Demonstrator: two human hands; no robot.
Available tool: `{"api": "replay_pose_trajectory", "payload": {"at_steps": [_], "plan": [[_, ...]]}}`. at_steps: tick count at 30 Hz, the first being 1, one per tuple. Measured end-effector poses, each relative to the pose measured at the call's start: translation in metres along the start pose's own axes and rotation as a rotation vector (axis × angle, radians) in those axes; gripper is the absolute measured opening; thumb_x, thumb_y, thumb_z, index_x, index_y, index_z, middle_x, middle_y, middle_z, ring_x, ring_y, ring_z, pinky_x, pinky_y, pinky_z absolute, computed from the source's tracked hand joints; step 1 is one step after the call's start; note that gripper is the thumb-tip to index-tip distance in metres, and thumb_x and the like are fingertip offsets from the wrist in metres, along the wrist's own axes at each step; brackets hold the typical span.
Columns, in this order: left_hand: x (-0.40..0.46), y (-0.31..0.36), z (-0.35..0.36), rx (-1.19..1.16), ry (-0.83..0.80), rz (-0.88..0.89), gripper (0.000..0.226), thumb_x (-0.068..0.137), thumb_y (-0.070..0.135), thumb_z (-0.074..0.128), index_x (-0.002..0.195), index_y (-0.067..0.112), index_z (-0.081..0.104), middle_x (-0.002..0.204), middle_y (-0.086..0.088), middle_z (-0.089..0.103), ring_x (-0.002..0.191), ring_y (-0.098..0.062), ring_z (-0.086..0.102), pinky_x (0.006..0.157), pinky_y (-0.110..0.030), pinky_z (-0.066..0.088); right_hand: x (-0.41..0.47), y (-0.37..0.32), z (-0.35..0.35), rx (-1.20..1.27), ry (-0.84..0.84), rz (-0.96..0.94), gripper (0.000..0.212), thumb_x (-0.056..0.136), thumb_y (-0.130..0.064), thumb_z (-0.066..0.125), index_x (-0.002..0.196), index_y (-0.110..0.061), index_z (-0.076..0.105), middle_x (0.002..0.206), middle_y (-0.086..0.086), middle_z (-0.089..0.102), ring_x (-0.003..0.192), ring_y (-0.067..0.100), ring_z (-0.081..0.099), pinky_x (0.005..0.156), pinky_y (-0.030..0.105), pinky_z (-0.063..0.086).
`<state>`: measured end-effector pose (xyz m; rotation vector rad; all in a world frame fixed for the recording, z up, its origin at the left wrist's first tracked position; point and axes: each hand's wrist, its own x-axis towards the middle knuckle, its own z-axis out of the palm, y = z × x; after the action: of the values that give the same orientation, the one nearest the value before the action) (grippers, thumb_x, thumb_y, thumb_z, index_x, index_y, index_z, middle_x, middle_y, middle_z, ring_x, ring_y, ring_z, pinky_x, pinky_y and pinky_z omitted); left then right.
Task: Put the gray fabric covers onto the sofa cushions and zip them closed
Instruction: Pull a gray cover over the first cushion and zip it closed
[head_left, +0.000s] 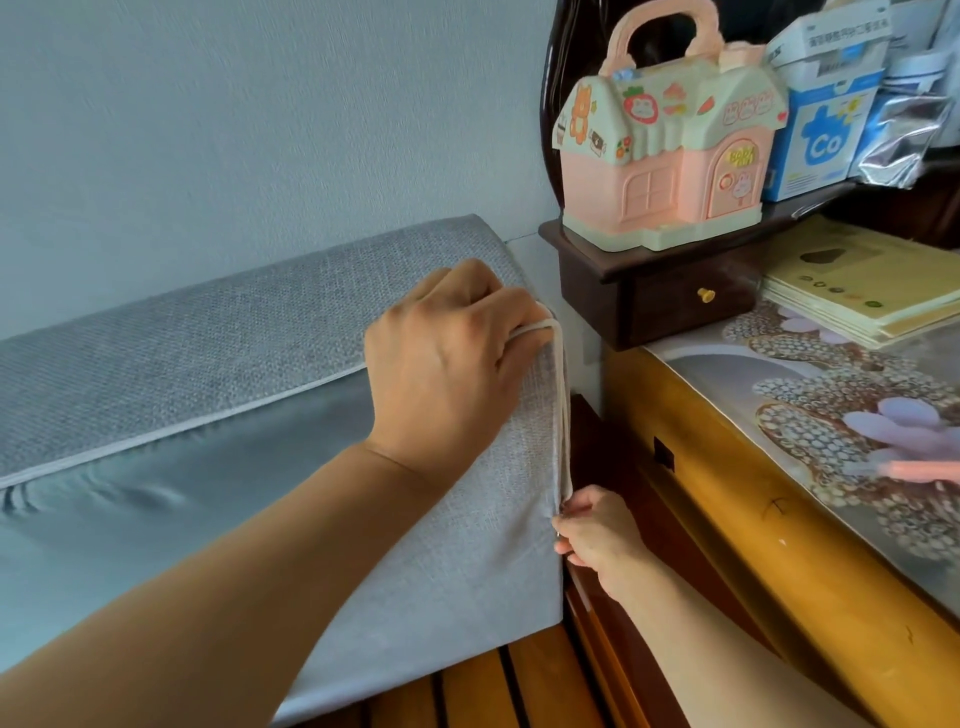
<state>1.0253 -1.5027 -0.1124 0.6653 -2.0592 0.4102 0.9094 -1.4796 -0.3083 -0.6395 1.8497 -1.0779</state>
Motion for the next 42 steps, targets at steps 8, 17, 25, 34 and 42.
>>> {"api": "replay_pose_trajectory", "payload": {"at_steps": [8,17,25,34,42], "plan": [[0.000,0.000,0.001,0.004,-0.005,-0.011,0.022,0.081,0.033,0.061,0.068,0.019,0.071,0.069,0.002,0.061,0.061,-0.020,0.058,0.043,-0.028,0.038,-0.011,0.005,-0.008,0.136,-0.049,0.014,0.013,0.090,-0.009,0.062,0.082,0.000,0.065,0.064,0.007,0.059,0.047,0.012,0.049,0.048,0.024,0.046],[0.001,0.003,-0.001,0.018,-0.012,-0.015,0.025,0.082,0.034,0.058,0.066,0.018,0.069,0.068,0.002,0.060,0.059,-0.019,0.056,0.043,-0.024,0.035,-0.031,-0.015,-0.030,0.083,-0.007,-0.211,0.029,0.098,-0.015,0.043,0.074,-0.007,0.057,0.067,-0.001,0.052,0.056,0.009,0.043,0.054,0.020,0.033],[0.004,0.004,-0.005,0.021,-0.081,-0.048,0.024,0.078,0.034,0.059,0.063,0.016,0.066,0.067,0.002,0.059,0.058,-0.019,0.055,0.042,-0.023,0.035,-0.076,-0.090,-0.052,0.319,-0.047,-0.496,0.037,0.099,-0.012,0.037,0.062,-0.010,0.041,0.058,0.002,0.034,0.044,0.007,0.029,0.048,0.027,0.026],[-0.006,0.006,-0.031,0.126,-0.255,-0.031,0.022,0.065,0.016,0.074,0.076,0.014,0.055,0.084,-0.003,0.053,0.073,-0.022,0.052,0.041,-0.023,0.022,-0.108,-0.146,-0.061,0.144,0.095,-0.695,0.038,0.101,-0.022,0.037,0.066,-0.016,0.051,0.064,-0.002,0.051,0.059,0.012,0.046,0.059,0.029,0.035],[-0.020,-0.041,-0.077,0.204,-0.389,0.012,0.019,0.076,0.028,0.063,0.067,0.014,0.054,0.077,-0.002,0.052,0.072,-0.024,0.051,0.042,-0.022,0.023,-0.123,-0.154,-0.057,-0.052,0.196,-0.742,0.038,0.100,-0.021,0.036,0.065,-0.018,0.052,0.068,-0.006,0.055,0.068,0.012,0.052,0.064,0.030,0.038]]}}
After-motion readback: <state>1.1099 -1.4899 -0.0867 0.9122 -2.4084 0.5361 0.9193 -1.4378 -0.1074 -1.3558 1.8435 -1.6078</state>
